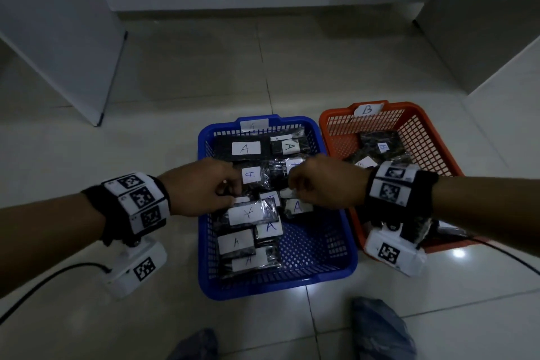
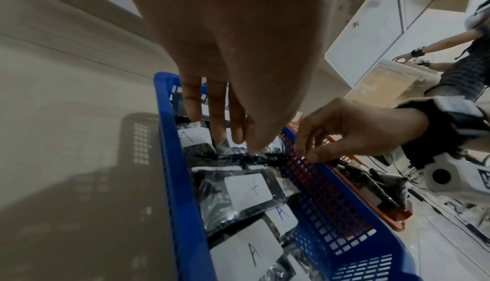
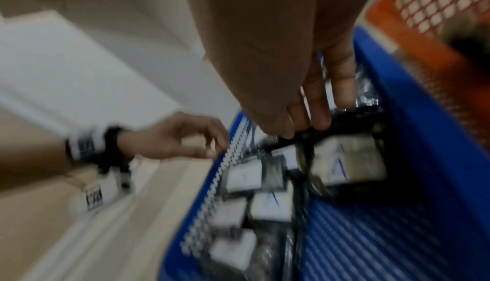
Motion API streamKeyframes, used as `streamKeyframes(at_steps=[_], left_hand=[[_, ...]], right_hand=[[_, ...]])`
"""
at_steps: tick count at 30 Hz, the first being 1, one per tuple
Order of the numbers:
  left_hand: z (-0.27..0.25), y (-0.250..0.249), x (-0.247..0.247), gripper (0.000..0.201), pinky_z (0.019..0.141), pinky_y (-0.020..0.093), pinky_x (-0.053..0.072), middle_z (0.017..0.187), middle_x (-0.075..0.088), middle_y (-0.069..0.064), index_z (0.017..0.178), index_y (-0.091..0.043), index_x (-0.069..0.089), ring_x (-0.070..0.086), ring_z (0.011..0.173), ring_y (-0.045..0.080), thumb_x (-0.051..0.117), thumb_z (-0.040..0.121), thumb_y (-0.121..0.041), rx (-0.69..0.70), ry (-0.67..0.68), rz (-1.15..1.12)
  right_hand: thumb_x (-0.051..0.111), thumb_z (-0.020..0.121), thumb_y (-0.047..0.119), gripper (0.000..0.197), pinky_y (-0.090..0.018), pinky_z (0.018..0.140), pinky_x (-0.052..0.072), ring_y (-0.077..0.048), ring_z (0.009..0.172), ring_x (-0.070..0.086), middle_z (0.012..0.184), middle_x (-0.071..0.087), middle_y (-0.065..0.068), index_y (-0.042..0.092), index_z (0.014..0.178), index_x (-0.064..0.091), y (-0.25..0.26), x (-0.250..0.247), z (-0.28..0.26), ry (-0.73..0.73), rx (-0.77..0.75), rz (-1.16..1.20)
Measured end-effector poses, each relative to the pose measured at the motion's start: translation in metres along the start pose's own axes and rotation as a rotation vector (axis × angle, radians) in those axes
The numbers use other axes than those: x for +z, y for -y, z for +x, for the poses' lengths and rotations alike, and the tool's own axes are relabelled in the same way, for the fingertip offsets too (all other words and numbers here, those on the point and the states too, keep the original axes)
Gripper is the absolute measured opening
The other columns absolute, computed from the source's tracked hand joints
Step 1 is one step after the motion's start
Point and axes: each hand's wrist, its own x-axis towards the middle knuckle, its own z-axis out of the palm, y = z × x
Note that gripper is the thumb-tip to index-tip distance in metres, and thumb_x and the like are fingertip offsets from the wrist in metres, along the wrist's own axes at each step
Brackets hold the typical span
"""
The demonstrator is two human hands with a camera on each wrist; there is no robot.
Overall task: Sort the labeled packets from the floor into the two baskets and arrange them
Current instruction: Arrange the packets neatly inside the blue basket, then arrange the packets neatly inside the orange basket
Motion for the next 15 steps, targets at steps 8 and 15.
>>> streamKeyframes(at_steps=[8,15], left_hand=[[-0.012,-0.002,0.015,0.015,0.076,0.017,0.046,0.1,0.05,-0.021,0.106,-0.031,0.062,0.05,0.087,-0.001,0.066,0.091,-0.034,-0.052,0.106,0.113],[0.014,-0.008,-0.027,0.011,0.076,0.022,0.053,0.098,0.063,-0.016,0.099,-0.026,0.067,0.06,0.087,0.0,0.071,0.089,-0.03,-0.042,-0.034,-0.057]], right_hand=[[0.066,0.094,0.033,0.034,-0.037,0.075,0.059,-0.019,0.084,0.069,0.099,0.073,-0.006,0.012,0.12,0.059,0.014,0.028,0.012,0.011,0.021,0.017],[0.064,0.096,0.025,0.012,-0.014,0.071,0.049,0.003,0.082,0.061,0.094,0.065,0.014,0.018,0.105,0.069,-0.015,-0.042,0.02,0.008,0.042,0.013]])
